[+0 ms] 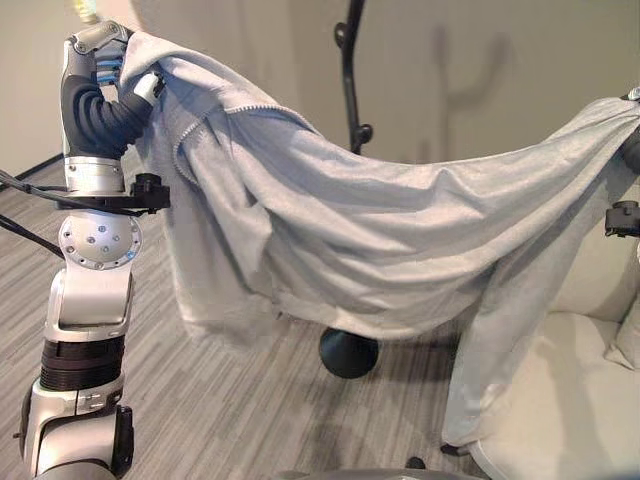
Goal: Hang the clothes on the sofa on the clothes rack.
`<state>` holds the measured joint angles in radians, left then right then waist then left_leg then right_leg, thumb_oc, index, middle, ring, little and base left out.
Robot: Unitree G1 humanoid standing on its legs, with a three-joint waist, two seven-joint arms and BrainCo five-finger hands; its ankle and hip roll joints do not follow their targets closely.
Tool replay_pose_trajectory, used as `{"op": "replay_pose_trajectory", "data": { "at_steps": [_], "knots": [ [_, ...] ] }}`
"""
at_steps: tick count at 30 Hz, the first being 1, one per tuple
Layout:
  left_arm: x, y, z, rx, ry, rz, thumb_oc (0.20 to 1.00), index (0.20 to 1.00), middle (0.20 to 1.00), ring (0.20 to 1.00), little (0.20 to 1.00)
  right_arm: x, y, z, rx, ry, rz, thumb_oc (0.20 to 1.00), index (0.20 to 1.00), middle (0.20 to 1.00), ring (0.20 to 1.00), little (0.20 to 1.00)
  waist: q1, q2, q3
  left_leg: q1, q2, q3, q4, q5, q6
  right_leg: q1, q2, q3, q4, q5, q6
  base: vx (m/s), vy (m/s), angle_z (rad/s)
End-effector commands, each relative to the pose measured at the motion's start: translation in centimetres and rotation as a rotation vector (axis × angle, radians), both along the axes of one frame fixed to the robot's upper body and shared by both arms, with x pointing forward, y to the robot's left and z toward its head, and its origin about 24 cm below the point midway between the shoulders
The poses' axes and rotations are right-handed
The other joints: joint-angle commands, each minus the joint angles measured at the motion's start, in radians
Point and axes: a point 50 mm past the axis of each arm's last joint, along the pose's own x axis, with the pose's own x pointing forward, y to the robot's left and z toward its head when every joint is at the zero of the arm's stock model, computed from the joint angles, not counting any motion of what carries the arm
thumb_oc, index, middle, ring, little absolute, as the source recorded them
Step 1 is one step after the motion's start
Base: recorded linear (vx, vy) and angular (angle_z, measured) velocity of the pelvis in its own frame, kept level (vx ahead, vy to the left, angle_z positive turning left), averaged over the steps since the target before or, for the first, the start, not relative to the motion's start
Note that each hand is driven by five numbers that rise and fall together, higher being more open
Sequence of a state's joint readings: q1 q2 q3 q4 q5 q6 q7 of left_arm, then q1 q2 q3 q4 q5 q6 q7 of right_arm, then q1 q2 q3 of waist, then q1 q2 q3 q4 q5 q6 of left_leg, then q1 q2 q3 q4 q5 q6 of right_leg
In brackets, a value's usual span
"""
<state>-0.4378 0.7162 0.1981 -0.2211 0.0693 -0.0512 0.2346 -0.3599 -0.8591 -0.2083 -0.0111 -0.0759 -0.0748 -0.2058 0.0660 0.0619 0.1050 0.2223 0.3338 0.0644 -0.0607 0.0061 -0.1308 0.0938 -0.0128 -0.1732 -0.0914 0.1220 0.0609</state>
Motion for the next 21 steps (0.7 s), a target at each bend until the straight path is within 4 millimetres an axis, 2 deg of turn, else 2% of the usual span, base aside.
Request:
{"op": "replay_pose_trajectory", "data": {
  "at_steps": [1, 2, 3, 5, 6, 7, 8, 11, 13, 15, 21],
  "knots": [
    [-0.6, 0.0, 2.9, 0.035, -0.131, 0.027, 0.200, 0.200, 0.200, 0.200, 0.200, -1.7, 1.9, 4.2, -0.035, -0.231, 0.087, 0.200, 0.200, 0.200, 0.200, 0.200, -0.004, -0.082, -0.020, -0.030, -0.075, 0.036, 0.095, 0.095, 0.093, 0.012, -0.095, -0.011, 0.004, -0.040, -0.018, 0.12, -0.272, 0.22],
    [-0.6, -0.2, 3.0, 0.031, -0.133, 0.015, 0.200, 0.200, 0.200, 0.200, 0.200, -1.8, 1.9, 4.2, -0.033, -0.235, 0.087, 0.200, 0.200, 0.200, 0.200, 0.200, -0.007, -0.088, -0.008, -0.042, -0.077, 0.036, 0.141, 0.079, 0.091, 0.029, -0.095, -0.017, 0.004, -0.039, -0.021, 0.11, -0.280, 0.33],
    [-0.6, -0.5, 3.1, 0.020, -0.143, -0.011, 0.200, 0.200, 0.200, 0.200, 0.200, -2.1, 1.6, 4.2, -0.012, -0.247, 0.079, 0.200, 0.200, 0.200, 0.200, 0.200, -0.003, -0.089, 0.008, -0.078, -0.105, 0.039, 0.138, 0.060, 0.081, 0.053, -0.086, -0.021, 0.004, -0.051, -0.026, 0.07, -0.173, 0.39],
    [-0.5, -0.3, 3.0, 0.006, -0.142, -0.011, 0.200, 0.200, 0.200, 0.200, 0.200, -2.6, 1.3, 4.1, 0.005, -0.268, 0.059, 0.200, 0.200, 0.200, 0.200, 0.200, 0.014, -0.099, 0.017, -0.126, -0.148, 0.037, 0.081, 0.038, 0.067, 0.072, -0.074, -0.011, 0.004, -0.059, -0.033, 0.06, -0.075, 0.39],
    [-0.5, -0.4, 3.0, 0.007, -0.142, -0.012, 0.200, 0.200, 0.200, 0.200, 0.200, -2.6, 1.2, 4.1, 0.005, -0.268, 0.058, 0.200, 0.200, 0.200, 0.200, 0.200, 0.016, -0.101, 0.017, -0.127, -0.151, 0.038, 0.077, 0.045, 0.068, 0.069, -0.077, -0.011, 0.004, -0.056, -0.033, 0.08, 0.021, 0.32],
    [-0.5, 0.0, 2.7, 0.002, -0.131, 0.001, 0.200, 0.200, 0.200, 0.200, 0.200, -2.6, 1.0, 4.1, 0.014, -0.276, 0.037, 0.200, 0.200, 0.200, 0.200, 0.200, 0.048, -0.092, 0.024, -0.173, -0.197, 0.017, 0.004, 0.062, 0.057, 0.088, -0.063, 0.007, 0.004, -0.061, -0.039, 0.11, 0.056, 0.35],
    [-0.7, 0.1, 2.8, 0.004, -0.136, 0.011, 0.200, 0.200, 0.200, 0.200, 0.200, -2.2, 1.0, 3.9, 0.025, -0.261, 0.041, 0.200, 0.200, 0.200, 0.200, 0.200, 0.066, -0.086, 0.016, -0.162, -0.206, -0.017, -0.027, 0.047, 0.056, 0.090, -0.063, 0.023, 0.004, -0.068, -0.039, 0.11, 0.058, 0.01],
    [-1.2, 0.2, 2.6, 0.000, -0.149, 0.016, 0.200, 0.200, 0.200, 0.200, 0.200, -2.1, 1.5, 3.6, 0.043, -0.263, 0.065, 0.200, 0.200, 0.200, 0.200, 0.200, 0.075, -0.074, 0.007, -0.153, -0.207, -0.030, -0.027, 0.049, 0.051, 0.089, -0.070, 0.039, 0.004, -0.055, -0.044, 0.07, 0.093, -0.52],
    [-1.5, 0.2, 2.3, 0.008, -0.152, 0.012, 0.200, 0.200, 0.200, 0.200, 0.200, -2.0, 1.6, 3.1, 0.068, -0.253, 0.077, 0.200, 0.200, 0.200, 0.200, 0.200, 0.077, -0.079, -0.015, -0.146, -0.223, -0.009, -0.027, 0.038, 0.055, 0.095, -0.086, 0.049, 0.004, -0.043, -0.049, 0.12, 0.222, -0.47],
    [-1.8, 0.5, 2.1, 0.013, -0.150, 0.024, 0.200, 0.200, 0.200, 0.200, 0.200, -2.1, 1.8, 2.5, 0.088, -0.244, 0.093, 0.200, 0.200, 0.200, 0.200, 0.200, 0.078, -0.082, -0.026, -0.121, -0.245, 0.006, -0.027, 0.034, 0.058, 0.102, -0.110, 0.043, 0.004, -0.032, -0.048, 0.13, 0.234, -0.27],
    [-3.7, 0.0, 1.5, -0.018, -0.186, -0.035, 0.200, 0.200, 0.200, 0.200, 0.200, -3.2, 2.7, 2.1, 0.119, -0.290, 0.132, 0.200, 0.200, 0.200, 0.200, 0.200, 0.076, -0.069, -0.031, -0.082, -0.254, 0.022, -0.027, 0.022, 0.062, 0.110, -0.136, 0.028, 0.004, -0.030, -0.043, 0.05, 0.089, -0.12]
  ]
}}
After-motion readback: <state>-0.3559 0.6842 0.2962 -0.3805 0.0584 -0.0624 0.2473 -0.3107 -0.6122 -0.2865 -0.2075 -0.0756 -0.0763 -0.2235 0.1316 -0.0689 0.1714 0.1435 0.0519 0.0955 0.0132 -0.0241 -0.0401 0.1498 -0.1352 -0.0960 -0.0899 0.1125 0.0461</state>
